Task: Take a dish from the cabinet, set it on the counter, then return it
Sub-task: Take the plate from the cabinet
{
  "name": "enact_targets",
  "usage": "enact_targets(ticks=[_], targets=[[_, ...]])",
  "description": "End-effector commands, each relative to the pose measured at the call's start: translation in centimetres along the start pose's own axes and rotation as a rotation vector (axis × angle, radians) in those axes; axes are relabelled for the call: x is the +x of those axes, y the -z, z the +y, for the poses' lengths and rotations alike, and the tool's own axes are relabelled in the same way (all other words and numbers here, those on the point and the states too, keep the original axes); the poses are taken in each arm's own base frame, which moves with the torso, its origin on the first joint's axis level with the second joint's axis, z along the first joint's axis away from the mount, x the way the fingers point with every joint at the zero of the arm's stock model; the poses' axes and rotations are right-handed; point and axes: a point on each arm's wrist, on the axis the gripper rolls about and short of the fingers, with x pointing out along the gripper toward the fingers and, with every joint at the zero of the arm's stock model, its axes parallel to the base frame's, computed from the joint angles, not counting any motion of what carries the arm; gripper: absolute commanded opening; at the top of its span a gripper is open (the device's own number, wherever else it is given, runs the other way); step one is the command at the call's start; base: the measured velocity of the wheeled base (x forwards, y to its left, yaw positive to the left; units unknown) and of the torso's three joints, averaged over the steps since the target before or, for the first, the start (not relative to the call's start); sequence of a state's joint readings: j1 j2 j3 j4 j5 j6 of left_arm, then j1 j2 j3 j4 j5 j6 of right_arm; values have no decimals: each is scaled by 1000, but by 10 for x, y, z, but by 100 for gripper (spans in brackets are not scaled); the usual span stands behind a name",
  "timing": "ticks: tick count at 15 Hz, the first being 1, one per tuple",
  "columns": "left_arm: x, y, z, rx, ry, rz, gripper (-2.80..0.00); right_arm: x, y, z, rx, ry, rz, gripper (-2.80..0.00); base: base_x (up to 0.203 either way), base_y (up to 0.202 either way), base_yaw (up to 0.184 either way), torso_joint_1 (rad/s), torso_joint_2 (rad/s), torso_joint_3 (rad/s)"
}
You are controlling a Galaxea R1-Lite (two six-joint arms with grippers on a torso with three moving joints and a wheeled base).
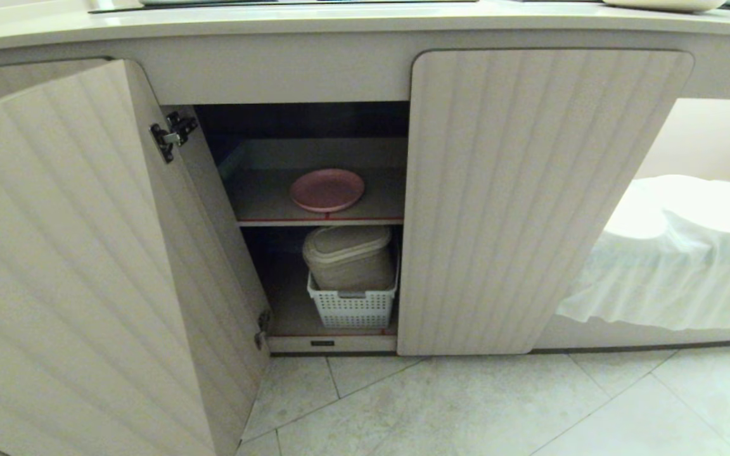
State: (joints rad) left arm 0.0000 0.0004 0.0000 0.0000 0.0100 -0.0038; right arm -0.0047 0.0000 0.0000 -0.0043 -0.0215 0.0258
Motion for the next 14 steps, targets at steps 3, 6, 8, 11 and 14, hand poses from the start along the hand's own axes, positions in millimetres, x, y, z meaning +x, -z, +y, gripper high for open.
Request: enact_targets(ticks=[3, 6, 8, 11, 14], targets=[[0, 0, 0, -1, -1, 0, -280, 0, 0, 0, 0, 0, 0, -280, 0, 0, 0, 0, 0, 0], [0, 0, 0, -1, 0, 0, -280, 0, 0, 0, 0, 0, 0, -280, 0, 0, 0, 0, 0, 0], [0, 0, 0, -1, -1, 0, -280, 0, 0, 0, 0, 0, 0, -280, 0, 0, 0, 0, 0, 0], [0, 0, 0, -1, 1, 0, -280, 0, 0, 0, 0, 0, 0, -280, 0, 0, 0, 0, 0, 0], [0, 0, 0, -1, 1, 0, -280, 0, 0, 0, 0, 0, 0, -280, 0, 0, 0, 0, 0, 0]])
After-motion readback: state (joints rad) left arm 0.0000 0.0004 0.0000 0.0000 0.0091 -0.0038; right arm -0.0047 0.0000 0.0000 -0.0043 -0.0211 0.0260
